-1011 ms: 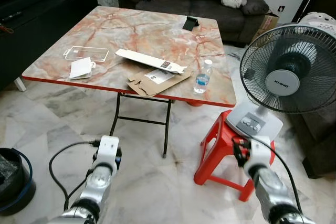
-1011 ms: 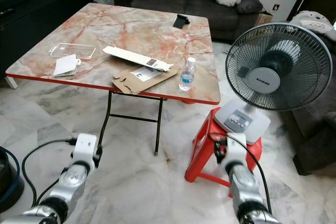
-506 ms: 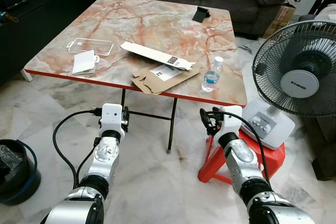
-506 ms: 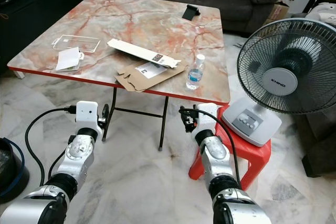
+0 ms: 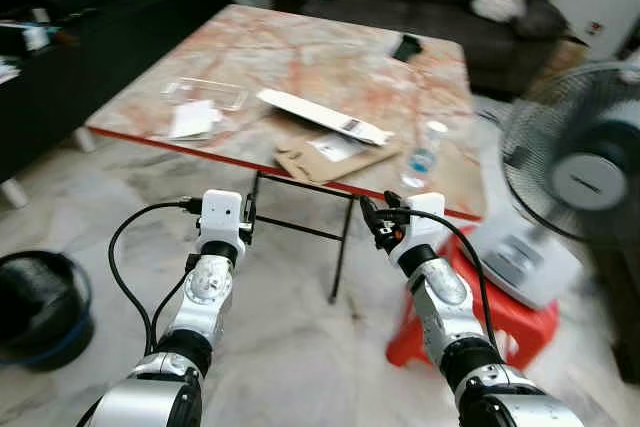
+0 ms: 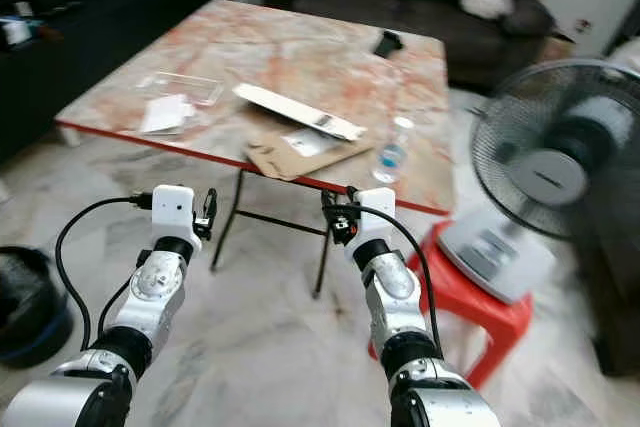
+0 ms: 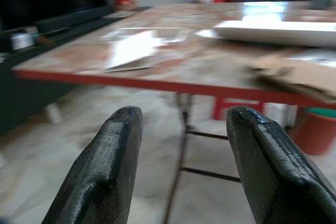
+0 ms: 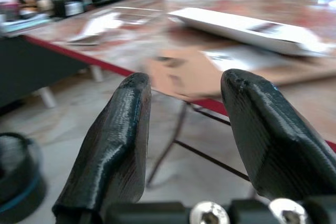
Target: Picking trash to rubbish bin
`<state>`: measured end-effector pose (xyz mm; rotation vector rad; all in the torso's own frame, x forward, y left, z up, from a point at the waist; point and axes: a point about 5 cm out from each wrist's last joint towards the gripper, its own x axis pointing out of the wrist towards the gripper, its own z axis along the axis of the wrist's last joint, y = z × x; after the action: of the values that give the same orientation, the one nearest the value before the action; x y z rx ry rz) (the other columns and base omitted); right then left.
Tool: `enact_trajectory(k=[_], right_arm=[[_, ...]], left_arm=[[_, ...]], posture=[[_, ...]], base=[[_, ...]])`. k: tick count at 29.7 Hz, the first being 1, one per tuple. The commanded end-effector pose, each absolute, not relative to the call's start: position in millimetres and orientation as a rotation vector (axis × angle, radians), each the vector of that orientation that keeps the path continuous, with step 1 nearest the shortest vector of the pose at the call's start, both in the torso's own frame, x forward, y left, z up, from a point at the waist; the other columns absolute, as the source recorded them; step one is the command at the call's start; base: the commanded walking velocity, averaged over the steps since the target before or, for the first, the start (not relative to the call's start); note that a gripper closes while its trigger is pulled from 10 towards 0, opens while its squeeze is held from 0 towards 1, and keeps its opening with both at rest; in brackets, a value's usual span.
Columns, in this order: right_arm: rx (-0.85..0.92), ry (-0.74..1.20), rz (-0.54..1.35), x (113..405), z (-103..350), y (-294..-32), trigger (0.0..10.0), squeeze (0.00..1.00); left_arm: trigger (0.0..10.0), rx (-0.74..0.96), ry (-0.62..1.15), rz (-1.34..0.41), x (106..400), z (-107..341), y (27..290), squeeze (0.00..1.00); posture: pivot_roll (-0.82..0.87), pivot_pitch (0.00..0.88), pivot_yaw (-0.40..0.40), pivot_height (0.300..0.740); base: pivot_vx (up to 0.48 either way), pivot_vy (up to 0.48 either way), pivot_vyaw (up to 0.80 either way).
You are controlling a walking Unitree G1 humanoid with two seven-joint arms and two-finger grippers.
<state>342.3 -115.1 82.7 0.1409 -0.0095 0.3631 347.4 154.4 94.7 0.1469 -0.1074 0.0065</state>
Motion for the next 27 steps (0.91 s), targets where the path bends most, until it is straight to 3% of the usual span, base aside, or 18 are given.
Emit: enact_trajectory(k=[1, 8, 16, 27], right_arm=[[0.149, -0.030, 0.361, 346.4, 89.9, -116.7, 10.0, 0.00], [0.124, -0.031, 0.380, 345.6, 89.5, -112.4, 10.0, 0.00], [0.153, -0.055, 0.397, 346.4, 93.4, -108.8, 10.0, 0.00], [0.163, -0.030, 0.391, 346.9, 91.3, -108.0, 10.0, 0.00]], left_arm=[[10.0, 0.140, -0.154, 0.000, 352.0, 105.5, 150.5, 0.00], [10.0, 0.139, -0.171, 0.005, 353.6, 109.9, 152.7, 0.00], [10.0, 0.138, -0.188, 0.012, 354.9, 114.0, 154.8, 0.00], [10.0, 0.132, -0.207, 0.005, 356.4, 118.5, 152.7, 0.00]], posture=[[0.01, 0.006, -0.112, 0.740], [0.01, 0.015, -0.114, 0.740], [0.02, 0.018, -0.116, 0.740], [0.01, 0.025, -0.116, 0.740]], base=[[0.292, 0.000, 0.00], [0.299, 0.000, 0.00], [0.327, 0.000, 0.72], [0.335, 0.000, 0.00]])
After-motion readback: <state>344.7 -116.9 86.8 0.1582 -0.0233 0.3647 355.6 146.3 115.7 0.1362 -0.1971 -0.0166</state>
